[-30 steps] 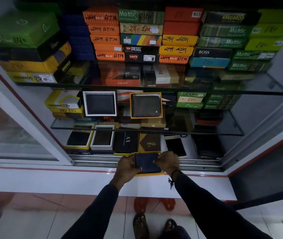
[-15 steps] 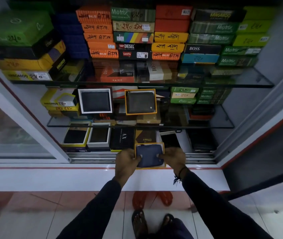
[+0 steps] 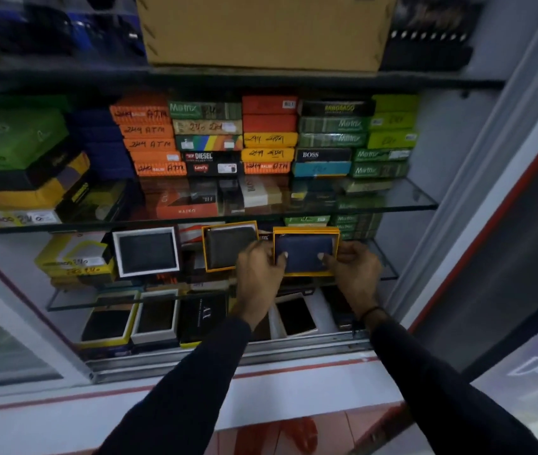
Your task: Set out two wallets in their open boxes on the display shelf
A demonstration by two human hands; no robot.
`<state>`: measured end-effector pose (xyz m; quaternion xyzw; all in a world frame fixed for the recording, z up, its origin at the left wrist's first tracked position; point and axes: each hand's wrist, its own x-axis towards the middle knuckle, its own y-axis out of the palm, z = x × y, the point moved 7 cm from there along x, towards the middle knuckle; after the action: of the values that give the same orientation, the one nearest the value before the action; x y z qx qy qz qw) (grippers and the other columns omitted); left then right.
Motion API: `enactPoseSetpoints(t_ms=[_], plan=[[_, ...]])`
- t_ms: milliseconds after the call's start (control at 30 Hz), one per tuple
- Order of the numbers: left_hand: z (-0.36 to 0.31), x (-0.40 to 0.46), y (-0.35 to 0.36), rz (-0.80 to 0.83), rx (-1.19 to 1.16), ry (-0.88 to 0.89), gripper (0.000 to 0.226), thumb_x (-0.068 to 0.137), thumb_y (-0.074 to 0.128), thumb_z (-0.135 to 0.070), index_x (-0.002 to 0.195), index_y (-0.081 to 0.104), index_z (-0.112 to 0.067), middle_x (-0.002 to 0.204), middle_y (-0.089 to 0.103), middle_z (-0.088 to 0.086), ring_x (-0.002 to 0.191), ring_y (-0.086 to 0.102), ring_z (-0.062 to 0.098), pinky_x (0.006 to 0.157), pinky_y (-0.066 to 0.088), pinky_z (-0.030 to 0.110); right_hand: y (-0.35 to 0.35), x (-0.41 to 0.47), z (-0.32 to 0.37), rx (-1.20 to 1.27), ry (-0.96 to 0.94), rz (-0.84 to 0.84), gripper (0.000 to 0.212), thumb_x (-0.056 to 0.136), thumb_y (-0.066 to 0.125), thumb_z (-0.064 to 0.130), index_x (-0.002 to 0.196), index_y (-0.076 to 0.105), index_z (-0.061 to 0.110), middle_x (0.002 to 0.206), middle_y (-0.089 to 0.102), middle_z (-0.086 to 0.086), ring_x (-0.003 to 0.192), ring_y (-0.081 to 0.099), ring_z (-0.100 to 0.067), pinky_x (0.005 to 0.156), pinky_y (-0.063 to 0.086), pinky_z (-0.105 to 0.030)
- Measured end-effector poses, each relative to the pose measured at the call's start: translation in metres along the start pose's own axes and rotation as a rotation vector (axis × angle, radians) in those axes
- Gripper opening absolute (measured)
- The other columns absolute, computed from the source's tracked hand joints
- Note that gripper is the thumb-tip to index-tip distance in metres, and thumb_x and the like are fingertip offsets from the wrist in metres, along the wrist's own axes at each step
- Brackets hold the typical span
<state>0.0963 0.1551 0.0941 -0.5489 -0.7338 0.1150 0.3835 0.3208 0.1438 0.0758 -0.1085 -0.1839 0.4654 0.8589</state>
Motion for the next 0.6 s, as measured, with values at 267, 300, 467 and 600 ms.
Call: enactPoseSetpoints(t_ms=[267, 300, 467, 600], plan=[[0.021, 0.061, 0.053, 0.195, 0.129, -0.206, 0.023, 0.09, 0.073, -0.025, 0.107, 0.071, -0.009, 0.108, 0.071, 0.015, 0.097, 0.07, 0.029, 0.067, 0.048, 0.03, 0.041, 0.056, -0.01, -0.194, 0.066, 0.05, 0.033, 0.064, 0.086, 0.024, 0.094, 0.078, 0.013, 0.092, 0.079, -0.008, 0.086, 0.074, -0.024, 0.076, 0.06, -0.032], [0.02, 0.064, 0.055, 0.196, 0.139, -0.205, 0.024, 0.09, 0.074, -0.024, 0.108, 0.071, -0.009, 0.109, 0.071, 0.015, 0.098, 0.07, 0.03, 0.068, 0.049, 0.031, 0.043, 0.058, -0.012, -0.211, 0.076, 0.059, 0.031, 0.065, 0.086, 0.024, 0.093, 0.078, 0.013, 0.092, 0.079, -0.008, 0.086, 0.074, -0.024, 0.074, 0.057, -0.028], [0.019, 0.062, 0.054, 0.183, 0.174, -0.187, 0.023, 0.093, 0.07, -0.025, 0.109, 0.071, -0.01, 0.106, 0.072, 0.012, 0.084, 0.067, 0.021, 0.067, 0.052, 0.028, 0.042, 0.061, -0.017, -0.246, 0.072, 0.066, 0.033, 0.071, 0.079, 0.036, 0.096, 0.077, 0.013, 0.09, 0.079, -0.006, 0.089, 0.073, -0.023, 0.071, 0.047, -0.02], [0.015, 0.032, 0.038, 0.204, 0.181, -0.049, 0.022, 0.098, 0.06, -0.028, 0.112, 0.067, -0.012, 0.106, 0.069, 0.008, 0.086, 0.069, 0.019, 0.075, 0.063, 0.035, 0.03, 0.033, -0.014, -0.245, -0.051, 0.054, 0.028, 0.078, 0.069, 0.038, 0.091, 0.071, 0.014, 0.082, 0.077, -0.002, 0.083, 0.073, -0.022, 0.071, 0.058, -0.03]])
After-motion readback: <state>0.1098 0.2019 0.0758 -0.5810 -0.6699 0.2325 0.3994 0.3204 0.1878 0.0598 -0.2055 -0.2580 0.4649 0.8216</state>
